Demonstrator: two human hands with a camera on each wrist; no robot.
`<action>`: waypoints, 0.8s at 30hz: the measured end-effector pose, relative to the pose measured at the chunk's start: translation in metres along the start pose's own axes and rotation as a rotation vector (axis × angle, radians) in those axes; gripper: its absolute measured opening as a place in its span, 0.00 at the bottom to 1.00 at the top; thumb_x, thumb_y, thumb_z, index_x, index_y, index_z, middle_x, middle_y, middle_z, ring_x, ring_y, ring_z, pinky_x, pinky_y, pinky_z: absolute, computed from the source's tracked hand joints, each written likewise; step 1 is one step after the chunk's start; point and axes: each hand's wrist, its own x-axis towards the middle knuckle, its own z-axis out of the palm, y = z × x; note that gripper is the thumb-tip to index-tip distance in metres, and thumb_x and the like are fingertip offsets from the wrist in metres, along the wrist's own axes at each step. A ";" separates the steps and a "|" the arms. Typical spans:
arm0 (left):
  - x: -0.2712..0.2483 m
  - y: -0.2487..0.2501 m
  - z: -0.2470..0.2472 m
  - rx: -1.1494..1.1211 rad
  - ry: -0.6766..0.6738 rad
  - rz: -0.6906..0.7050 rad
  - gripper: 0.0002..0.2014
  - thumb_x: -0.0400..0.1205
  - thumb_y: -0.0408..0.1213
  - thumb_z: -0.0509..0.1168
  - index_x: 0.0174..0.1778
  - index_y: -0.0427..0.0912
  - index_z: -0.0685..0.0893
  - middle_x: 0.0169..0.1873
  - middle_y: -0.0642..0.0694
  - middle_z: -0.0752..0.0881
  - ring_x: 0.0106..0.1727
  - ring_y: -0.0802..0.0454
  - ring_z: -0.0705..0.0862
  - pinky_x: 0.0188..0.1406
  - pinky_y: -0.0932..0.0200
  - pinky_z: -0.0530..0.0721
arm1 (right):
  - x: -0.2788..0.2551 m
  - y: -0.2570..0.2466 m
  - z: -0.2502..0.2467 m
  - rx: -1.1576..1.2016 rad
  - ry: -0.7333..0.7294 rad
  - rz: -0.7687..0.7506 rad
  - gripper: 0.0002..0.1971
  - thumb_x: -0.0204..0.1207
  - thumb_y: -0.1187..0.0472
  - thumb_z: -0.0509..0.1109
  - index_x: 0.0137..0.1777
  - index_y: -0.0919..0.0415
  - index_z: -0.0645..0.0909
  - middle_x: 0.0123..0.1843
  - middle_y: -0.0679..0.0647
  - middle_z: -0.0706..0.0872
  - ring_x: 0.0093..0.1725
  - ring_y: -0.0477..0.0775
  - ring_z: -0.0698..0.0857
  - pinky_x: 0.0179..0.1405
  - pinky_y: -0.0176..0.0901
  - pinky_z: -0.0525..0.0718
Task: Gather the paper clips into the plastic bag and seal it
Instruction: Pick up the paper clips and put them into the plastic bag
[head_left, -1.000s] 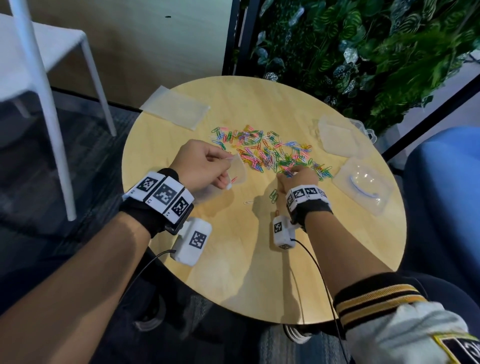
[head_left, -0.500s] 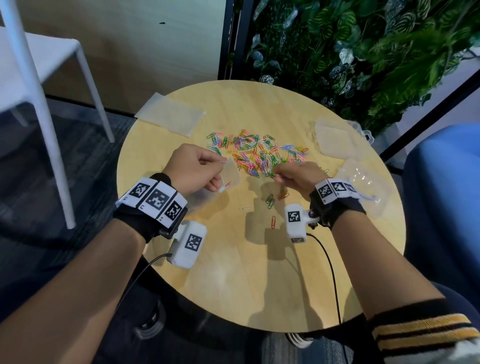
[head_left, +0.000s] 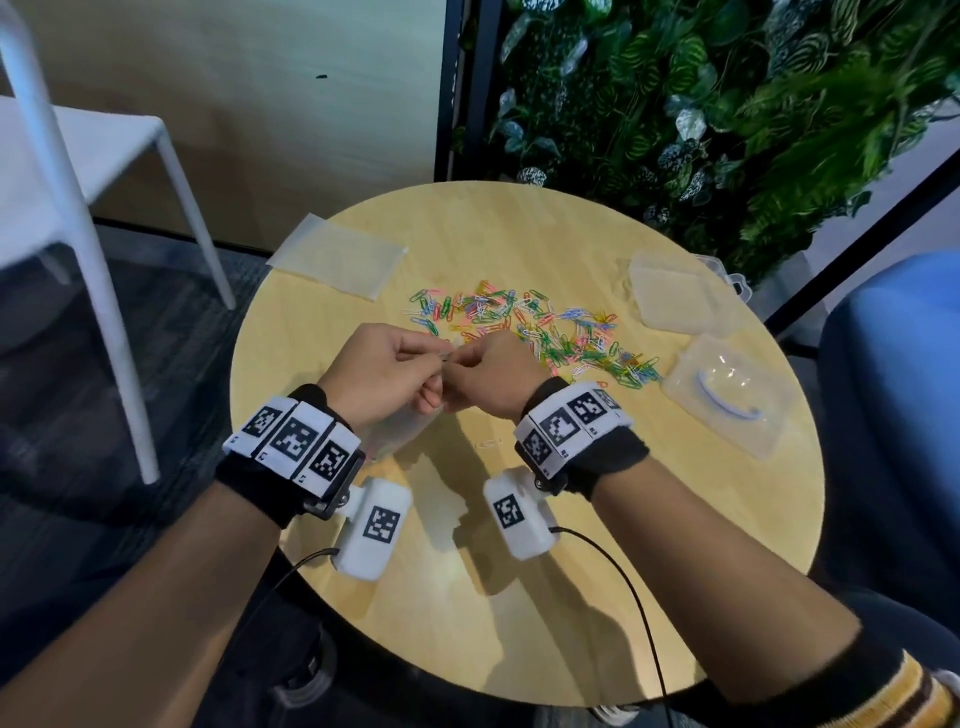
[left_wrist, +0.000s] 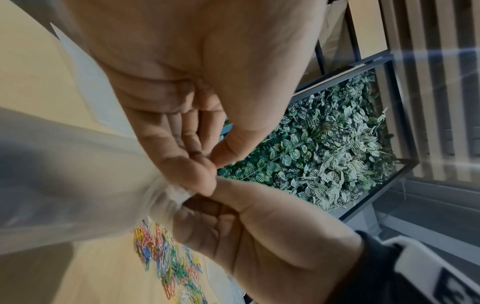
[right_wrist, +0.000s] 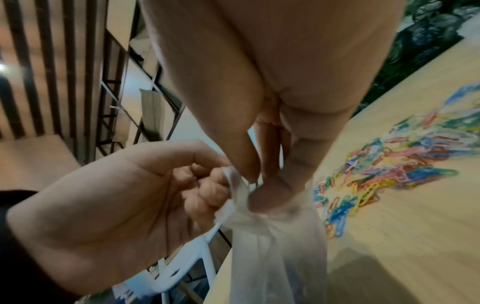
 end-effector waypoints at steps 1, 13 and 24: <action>0.000 0.000 0.000 0.007 -0.007 -0.001 0.14 0.83 0.23 0.62 0.61 0.37 0.87 0.27 0.41 0.85 0.25 0.50 0.83 0.29 0.62 0.85 | 0.000 -0.004 -0.002 -0.042 -0.057 -0.002 0.10 0.79 0.62 0.69 0.39 0.62 0.90 0.37 0.60 0.92 0.39 0.57 0.93 0.47 0.55 0.92; 0.006 0.015 -0.084 -0.199 0.380 0.069 0.14 0.78 0.29 0.61 0.47 0.37 0.93 0.17 0.51 0.66 0.20 0.54 0.60 0.13 0.67 0.58 | 0.038 -0.016 -0.057 0.004 -0.038 -0.173 0.11 0.79 0.69 0.66 0.54 0.63 0.89 0.49 0.56 0.91 0.47 0.55 0.88 0.52 0.53 0.89; 0.014 0.008 -0.097 -0.180 0.493 0.070 0.14 0.75 0.30 0.61 0.47 0.40 0.93 0.20 0.48 0.72 0.20 0.54 0.69 0.17 0.66 0.66 | 0.086 0.022 0.057 -1.206 -0.328 -0.550 0.28 0.86 0.46 0.50 0.85 0.49 0.52 0.87 0.51 0.52 0.85 0.62 0.53 0.80 0.70 0.54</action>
